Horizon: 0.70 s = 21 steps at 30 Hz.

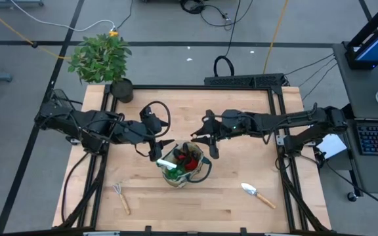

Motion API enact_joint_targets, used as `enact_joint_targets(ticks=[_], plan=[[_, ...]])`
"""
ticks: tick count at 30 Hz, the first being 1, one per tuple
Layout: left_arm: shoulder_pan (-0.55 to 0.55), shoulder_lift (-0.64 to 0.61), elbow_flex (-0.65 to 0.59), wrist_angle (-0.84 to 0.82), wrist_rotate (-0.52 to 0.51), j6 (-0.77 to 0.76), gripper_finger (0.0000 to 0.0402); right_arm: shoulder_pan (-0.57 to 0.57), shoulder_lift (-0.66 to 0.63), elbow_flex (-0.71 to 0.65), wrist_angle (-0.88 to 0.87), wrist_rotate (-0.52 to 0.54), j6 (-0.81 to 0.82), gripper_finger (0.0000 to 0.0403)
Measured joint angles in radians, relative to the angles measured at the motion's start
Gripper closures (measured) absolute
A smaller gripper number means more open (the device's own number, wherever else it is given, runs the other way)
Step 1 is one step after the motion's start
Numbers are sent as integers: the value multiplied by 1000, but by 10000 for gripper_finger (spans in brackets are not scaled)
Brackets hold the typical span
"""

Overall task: Pick & Place Garden tools in Gardening bag
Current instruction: Put the top trowel into the gardening bag

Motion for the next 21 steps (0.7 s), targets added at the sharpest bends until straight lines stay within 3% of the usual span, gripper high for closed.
enact_joint_targets(ticks=[10,21], plan=[[0,0,0,0,0,4,105,8,92,-1,39,-25,-123,339],[0,0,0,0,0,2,105,12,107,-1,-9,-23,-179,326]])
